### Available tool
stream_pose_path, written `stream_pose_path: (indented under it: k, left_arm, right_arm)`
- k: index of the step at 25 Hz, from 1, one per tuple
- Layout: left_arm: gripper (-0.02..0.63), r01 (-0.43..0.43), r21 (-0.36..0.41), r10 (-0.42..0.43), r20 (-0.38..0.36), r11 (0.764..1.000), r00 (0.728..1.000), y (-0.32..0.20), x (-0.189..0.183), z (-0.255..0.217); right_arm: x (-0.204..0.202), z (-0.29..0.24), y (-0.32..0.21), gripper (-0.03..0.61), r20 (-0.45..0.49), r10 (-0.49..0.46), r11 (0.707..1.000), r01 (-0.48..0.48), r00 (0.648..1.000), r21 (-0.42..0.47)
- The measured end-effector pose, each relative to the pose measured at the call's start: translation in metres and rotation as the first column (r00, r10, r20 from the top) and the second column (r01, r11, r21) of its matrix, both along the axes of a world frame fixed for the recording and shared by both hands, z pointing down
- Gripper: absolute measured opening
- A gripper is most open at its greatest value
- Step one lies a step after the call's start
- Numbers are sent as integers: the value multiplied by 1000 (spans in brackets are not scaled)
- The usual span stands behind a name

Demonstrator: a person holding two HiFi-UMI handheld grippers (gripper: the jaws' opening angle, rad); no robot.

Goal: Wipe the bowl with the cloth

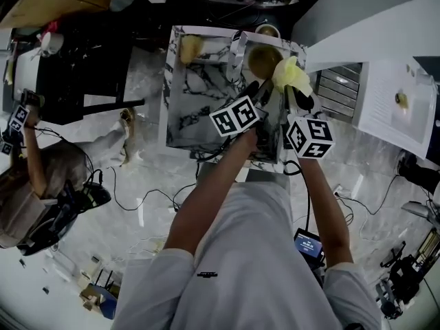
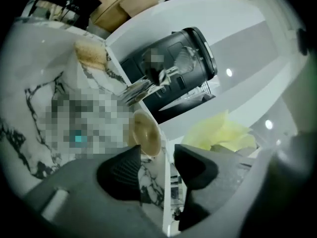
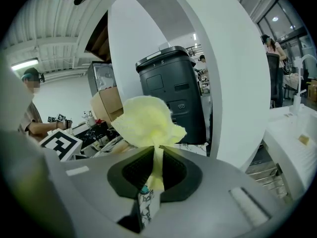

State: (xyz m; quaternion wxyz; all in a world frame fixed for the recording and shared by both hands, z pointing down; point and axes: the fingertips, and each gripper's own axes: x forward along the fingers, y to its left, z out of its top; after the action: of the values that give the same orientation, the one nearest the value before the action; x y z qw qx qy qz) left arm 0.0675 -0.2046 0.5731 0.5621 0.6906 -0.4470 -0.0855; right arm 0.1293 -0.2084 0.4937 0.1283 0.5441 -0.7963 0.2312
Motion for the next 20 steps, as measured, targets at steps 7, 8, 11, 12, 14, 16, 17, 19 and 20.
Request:
stream_pose_path:
  k: [7, 8, 11, 12, 14, 16, 17, 19, 20]
  left_arm:
    - [92, -109, 37, 100, 183, 993, 978, 18, -22, -3]
    - [92, -125, 39, 115, 190, 991, 975, 20, -24, -3]
    - [92, -164, 47, 151, 217, 985, 964, 24, -29, -4]
    - [92, -171, 50, 156, 226, 984, 962, 25, -31, -5]
    - [92, -181, 57, 162, 239, 982, 957, 26, -35, -7]
    - [92, -190, 63, 169, 247, 980, 954, 25, -38, -8]
    - [92, -195, 67, 172, 252, 978, 952, 25, -39, -8]
    - [92, -207, 76, 180, 262, 975, 948, 24, -41, -11]
    - [92, -213, 81, 185, 267, 974, 946, 23, -41, -13]
  right_arm:
    - [-8, 27, -22, 34, -44, -8, 999, 6, 999, -42]
    - [-10, 33, -28, 34, -49, -5, 999, 2, 999, -54]
    - [-16, 49, -45, 35, -55, -2, 996, -3, 998, -90]
    - [-18, 55, -50, 37, -59, -4, 995, -2, 998, -103]
    - [-21, 65, -56, 43, -72, -5, 991, -5, 997, -131]
    - [-23, 72, -59, 89, -85, -6, 988, -7, 996, -151]
    - [-23, 74, -58, 118, -89, -7, 987, -7, 996, -159]
    - [-22, 75, -56, 140, -96, -2, 986, -14, 995, -166]
    - [-21, 74, -54, 144, -97, 4, 986, -20, 995, -166]
